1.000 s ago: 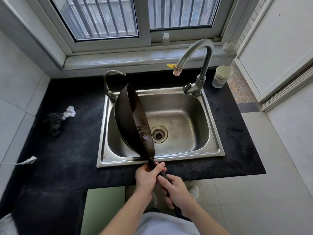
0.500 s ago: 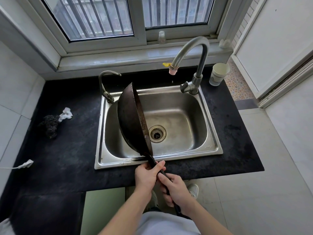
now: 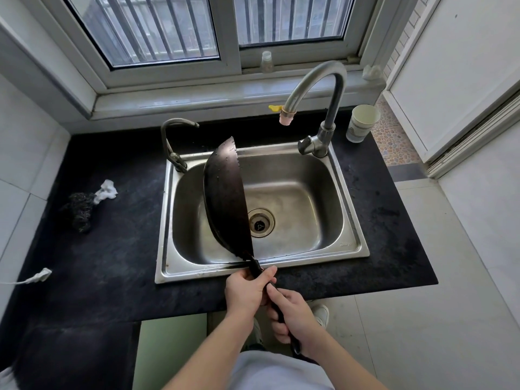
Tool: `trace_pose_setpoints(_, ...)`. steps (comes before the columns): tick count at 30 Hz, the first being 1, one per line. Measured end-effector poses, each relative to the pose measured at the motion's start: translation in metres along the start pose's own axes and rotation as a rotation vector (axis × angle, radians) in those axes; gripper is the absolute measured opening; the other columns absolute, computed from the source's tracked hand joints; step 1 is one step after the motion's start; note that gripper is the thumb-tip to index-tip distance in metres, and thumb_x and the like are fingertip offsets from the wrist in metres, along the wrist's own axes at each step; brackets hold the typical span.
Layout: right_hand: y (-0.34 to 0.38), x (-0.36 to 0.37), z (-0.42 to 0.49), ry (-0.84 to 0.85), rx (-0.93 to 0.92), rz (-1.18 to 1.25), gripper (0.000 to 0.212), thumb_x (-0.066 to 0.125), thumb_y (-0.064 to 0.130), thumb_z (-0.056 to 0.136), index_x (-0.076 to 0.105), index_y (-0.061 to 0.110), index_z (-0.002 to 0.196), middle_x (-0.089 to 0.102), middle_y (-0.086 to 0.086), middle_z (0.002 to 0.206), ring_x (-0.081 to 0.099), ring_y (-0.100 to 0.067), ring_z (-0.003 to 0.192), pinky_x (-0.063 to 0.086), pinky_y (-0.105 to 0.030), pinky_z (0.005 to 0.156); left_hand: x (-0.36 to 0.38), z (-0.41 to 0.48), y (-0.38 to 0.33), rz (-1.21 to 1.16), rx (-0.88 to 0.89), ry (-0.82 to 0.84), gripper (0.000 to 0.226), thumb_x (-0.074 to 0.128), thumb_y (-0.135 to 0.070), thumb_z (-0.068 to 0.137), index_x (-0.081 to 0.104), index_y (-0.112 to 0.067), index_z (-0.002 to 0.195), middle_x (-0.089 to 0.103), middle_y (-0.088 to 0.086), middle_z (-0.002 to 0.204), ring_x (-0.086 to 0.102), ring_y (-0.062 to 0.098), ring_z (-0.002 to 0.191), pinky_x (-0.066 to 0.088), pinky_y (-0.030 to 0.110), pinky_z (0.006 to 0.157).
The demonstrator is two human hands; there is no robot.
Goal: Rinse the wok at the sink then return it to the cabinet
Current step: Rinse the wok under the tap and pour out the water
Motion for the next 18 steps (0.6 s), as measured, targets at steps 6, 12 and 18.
trace_pose_setpoints(6,0.0003,-0.0013,0.0013,0.005,0.011,0.021,0.034,0.055,0.041,0.098,0.055,0.008,0.089,0.046,-0.002,0.059,0.032,-0.01,0.038,0.026,-0.017,0.034,0.0012,0.001,-0.0004,0.035,0.004,-0.014,0.024,0.084,-0.033,0.074,0.075,-0.012,0.072,0.077,0.002,0.071,0.074,0.026,0.075,0.059,0.034,0.062)
trace_pose_setpoints(12,0.0022,-0.0003,0.0016,0.012,0.007,0.001,0.034,0.054,0.041,0.099,0.057,0.009,0.089,0.048,-0.002,0.06,0.033,-0.011,0.038,0.029,-0.018,0.032,0.0,0.0009,-0.0006,0.027,0.004,-0.025,0.023,0.083,-0.033,0.074,0.075,-0.011,0.073,0.077,0.002,0.07,0.074,0.024,0.074,0.058,0.034,0.061)
trace_pose_setpoints(18,0.0027,0.0042,0.0016,-0.014,-0.111,-0.128,0.029,0.056,0.032,0.1,0.058,0.007,0.087,0.048,-0.001,0.058,0.035,-0.012,0.036,0.03,-0.02,0.03,-0.0041,-0.0005,0.0017,-0.043,-0.029,-0.009,0.02,0.081,-0.026,0.078,0.074,-0.009,0.082,0.078,0.004,0.074,0.074,0.022,0.078,0.057,0.033,0.062)
Point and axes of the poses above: each hand's wrist, its own z-axis towards the middle knuckle, its own x-axis out of the palm, y = z × x, the point moved 5 cm from there along z, towards the middle knuckle
